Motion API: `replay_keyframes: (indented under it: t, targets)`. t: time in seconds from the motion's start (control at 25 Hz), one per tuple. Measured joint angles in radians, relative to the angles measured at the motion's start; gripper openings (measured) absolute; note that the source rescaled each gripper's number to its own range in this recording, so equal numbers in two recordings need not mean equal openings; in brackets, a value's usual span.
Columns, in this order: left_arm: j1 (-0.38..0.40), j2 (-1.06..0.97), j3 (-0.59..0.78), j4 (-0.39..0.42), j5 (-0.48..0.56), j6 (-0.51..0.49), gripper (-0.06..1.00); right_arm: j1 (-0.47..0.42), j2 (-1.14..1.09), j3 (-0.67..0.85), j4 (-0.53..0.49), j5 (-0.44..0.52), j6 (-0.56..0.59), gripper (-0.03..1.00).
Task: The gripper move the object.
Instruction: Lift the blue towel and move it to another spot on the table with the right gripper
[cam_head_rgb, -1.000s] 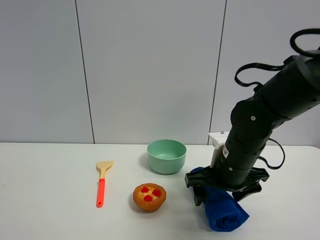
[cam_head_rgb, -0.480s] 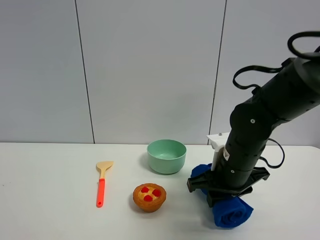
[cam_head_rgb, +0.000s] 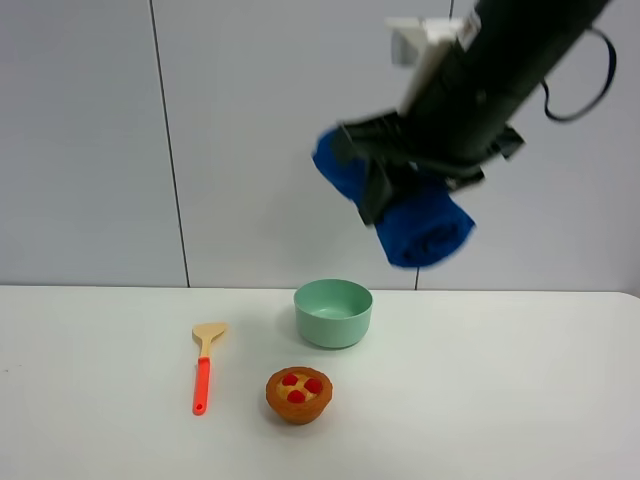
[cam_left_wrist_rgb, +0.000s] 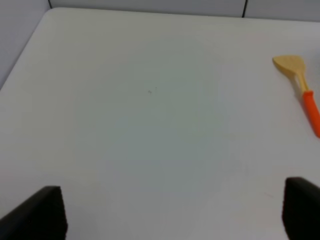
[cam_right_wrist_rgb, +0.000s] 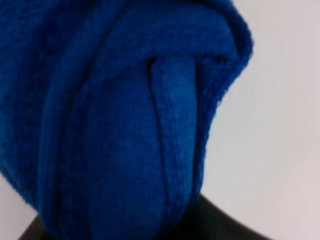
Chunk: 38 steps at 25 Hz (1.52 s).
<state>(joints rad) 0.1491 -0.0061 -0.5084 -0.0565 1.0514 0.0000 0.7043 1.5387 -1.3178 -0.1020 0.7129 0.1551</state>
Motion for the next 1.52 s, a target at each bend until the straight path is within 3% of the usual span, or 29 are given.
replay_keyframes:
  t: [0.2, 0.32, 0.56, 0.72, 0.84, 1.16, 1.52]
  targets:
    - [0.000, 0.000, 0.000, 0.000, 0.000, 0.000, 1.00, 0.053, 0.088, -0.226, 0.015, 0.001, -0.097, 0.00]
    - [0.000, 0.000, 0.000, 0.000, 0.000, 0.000, 1.00, 0.059, 0.194, -0.339, 0.012, 0.002, -0.214, 0.00]
    - [0.000, 0.000, 0.000, 0.000, 0.000, 0.000, 1.00, 0.082, 0.399, -0.513, -0.017, -0.015, -0.570, 0.00]
    - [0.000, 0.000, 0.000, 0.000, 0.000, 0.006, 1.00, 0.089, 0.521, -0.582, -0.050, -0.133, -0.821, 0.00]
    - [0.000, 0.000, 0.000, 0.000, 0.000, 0.006, 1.00, 0.089, 0.610, -0.613, -0.070, -0.264, -0.933, 0.00]
    - [0.000, 0.000, 0.000, 0.000, 0.000, 0.007, 1.00, 0.088, 0.830, -0.678, -0.108, -0.483, -0.970, 0.00]
    - [0.000, 0.000, 0.000, 0.000, 0.000, 0.007, 1.00, 0.059, 0.933, -0.680, -0.184, -0.604, -0.974, 0.00]
